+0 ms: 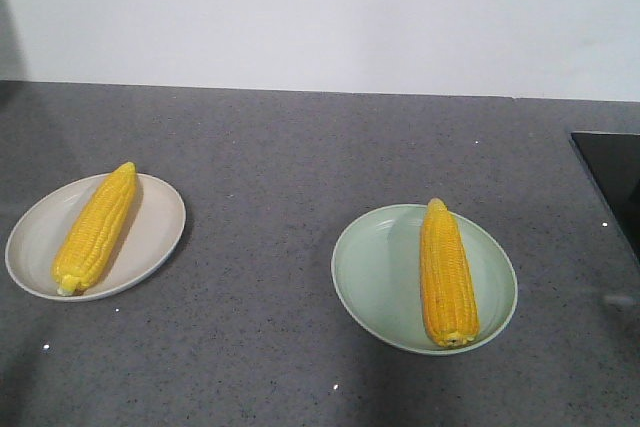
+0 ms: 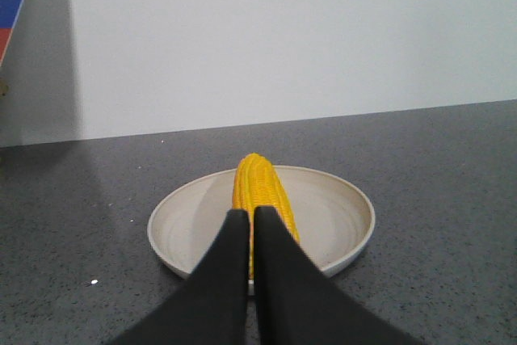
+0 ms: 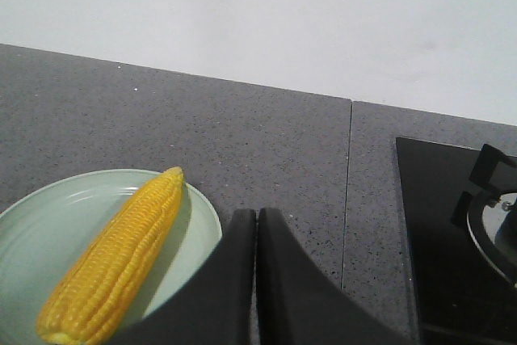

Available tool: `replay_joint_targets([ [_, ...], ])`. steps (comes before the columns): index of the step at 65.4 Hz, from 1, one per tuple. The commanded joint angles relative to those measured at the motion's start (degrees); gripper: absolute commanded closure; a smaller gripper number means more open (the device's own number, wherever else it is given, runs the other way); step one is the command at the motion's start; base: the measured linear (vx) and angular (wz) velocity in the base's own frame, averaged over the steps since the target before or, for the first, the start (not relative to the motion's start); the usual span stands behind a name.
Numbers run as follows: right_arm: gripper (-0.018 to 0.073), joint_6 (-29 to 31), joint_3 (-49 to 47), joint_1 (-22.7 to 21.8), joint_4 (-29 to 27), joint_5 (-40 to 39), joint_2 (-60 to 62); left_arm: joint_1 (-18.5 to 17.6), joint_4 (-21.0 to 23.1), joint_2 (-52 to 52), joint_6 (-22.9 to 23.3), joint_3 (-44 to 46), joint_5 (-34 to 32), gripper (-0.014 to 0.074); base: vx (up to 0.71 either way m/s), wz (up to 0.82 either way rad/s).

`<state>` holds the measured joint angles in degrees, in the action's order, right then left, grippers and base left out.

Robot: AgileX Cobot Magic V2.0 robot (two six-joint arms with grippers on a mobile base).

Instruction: Distribute corn equally

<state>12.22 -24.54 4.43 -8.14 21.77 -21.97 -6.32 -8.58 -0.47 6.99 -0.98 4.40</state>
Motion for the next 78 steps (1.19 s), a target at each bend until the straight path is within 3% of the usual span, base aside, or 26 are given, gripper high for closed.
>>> replay_joint_targets([
  [1,0.057,0.2,-1.5,-0.2,0.0,-4.2,-0.3,1.2,1.0,-1.2,0.0,-1.5,-8.3,0.0603,0.0,0.0],
  [21,0.057,0.2,-1.5,-0.2,0.0,-4.1,-0.3,3.8,1.5,-1.2,-0.5,-1.4,-8.4,0.0603,0.0,0.0],
  [78,0.057,0.2,-1.5,-0.2,0.0,-4.0,-0.3,3.9,1.9,-1.1,-0.5,-1.3,-8.3,0.0603,0.0,0.0],
])
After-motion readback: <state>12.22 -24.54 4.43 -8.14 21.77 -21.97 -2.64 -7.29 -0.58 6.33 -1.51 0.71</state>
